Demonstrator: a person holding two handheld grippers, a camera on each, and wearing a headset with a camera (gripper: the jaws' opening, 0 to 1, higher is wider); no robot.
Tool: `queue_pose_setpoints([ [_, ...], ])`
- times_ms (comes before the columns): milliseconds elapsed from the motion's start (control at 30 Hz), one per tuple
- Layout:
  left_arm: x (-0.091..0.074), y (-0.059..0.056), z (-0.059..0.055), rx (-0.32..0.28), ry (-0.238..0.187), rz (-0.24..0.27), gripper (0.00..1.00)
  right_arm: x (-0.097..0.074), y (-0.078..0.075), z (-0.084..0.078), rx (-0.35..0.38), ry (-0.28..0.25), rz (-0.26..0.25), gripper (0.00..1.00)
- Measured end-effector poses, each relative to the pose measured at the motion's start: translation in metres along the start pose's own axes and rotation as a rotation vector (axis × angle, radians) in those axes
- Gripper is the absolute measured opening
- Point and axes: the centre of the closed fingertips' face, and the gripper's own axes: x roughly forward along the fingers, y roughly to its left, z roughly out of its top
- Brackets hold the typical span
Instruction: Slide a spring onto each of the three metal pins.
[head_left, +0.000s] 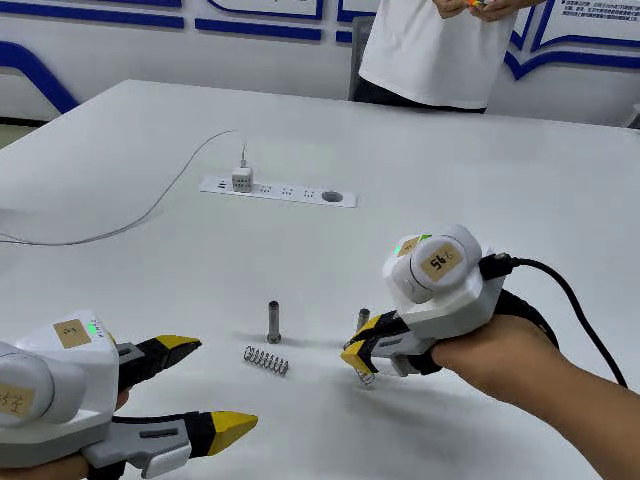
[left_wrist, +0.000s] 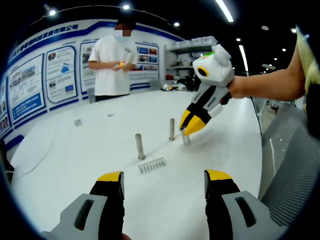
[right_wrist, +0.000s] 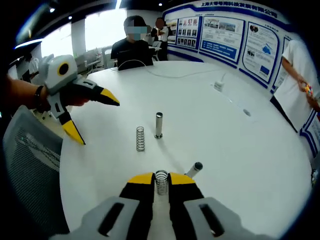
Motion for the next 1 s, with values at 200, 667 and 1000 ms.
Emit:
queue_pose_setpoints([
  [200, 0.0, 0.0, 0.001, 0.001, -0.001, 0.0, 0.66, -0.005, -0.001, 0.001, 0.017, -0.018, -0.008, 0.12],
  [667, 0.001, 0.0, 0.002, 0.005, -0.003, -0.007, 0.66, -0.022, 0.0, 0.01, 0.033, -0.054, -0.018, 0.12],
  [1000, 0.001, 0.001, 0.001, 0.006, -0.003, -0.007, 0.66, -0.037, -0.006, 0.024, 0.03, -0.078, -0.036, 0.12],
])
